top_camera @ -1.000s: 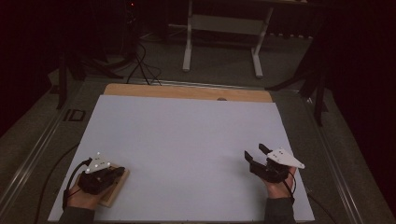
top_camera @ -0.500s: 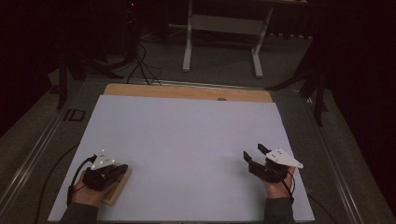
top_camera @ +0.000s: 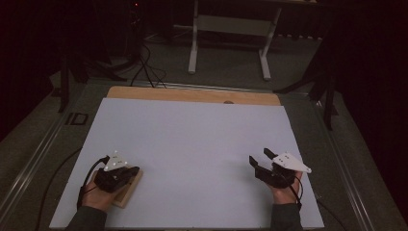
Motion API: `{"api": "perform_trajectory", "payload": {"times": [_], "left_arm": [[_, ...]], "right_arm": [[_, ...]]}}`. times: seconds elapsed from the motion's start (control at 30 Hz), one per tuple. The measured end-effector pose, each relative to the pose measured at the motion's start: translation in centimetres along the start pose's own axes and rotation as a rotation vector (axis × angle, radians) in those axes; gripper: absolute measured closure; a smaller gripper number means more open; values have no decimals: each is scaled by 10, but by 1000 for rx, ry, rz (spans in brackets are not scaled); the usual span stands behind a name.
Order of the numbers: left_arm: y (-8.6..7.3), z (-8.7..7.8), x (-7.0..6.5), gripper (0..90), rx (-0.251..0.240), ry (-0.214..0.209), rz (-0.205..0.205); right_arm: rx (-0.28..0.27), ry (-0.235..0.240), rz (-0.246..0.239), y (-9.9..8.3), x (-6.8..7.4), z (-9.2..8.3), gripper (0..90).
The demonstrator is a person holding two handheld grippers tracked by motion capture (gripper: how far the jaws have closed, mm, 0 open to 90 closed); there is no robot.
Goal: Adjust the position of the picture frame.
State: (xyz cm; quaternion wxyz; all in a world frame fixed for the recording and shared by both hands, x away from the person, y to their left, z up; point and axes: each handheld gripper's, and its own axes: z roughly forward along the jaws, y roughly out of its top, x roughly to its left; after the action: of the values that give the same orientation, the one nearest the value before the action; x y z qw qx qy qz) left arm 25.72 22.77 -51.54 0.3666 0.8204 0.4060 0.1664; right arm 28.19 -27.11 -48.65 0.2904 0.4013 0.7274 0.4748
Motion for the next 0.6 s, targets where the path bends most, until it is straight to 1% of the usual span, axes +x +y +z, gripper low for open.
{"api": "perform_trajectory", "payload": {"times": [0.03, 0.27, 0.33, 0.57, 0.6], "left_arm": [[1, 1, 0, 897, -1, -2, 0], [7, 8, -6, 897, 0, -17, 17], [10, 11, -8, 897, 2, -17, 31], [21, 23, -17, 897, -2, -39, 79], [22, 25, -19, 897, -4, -42, 80]], "right_arm": [[-3, 3, 7, 0, 1, 1, 342], [2, 8, 0, 0, 3, 3, 341], [1, 7, 2, 0, 3, 3, 342], [-1, 7, 3, 0, 3, 3, 341], [-1, 8, 3, 0, 3, 3, 342]]}}
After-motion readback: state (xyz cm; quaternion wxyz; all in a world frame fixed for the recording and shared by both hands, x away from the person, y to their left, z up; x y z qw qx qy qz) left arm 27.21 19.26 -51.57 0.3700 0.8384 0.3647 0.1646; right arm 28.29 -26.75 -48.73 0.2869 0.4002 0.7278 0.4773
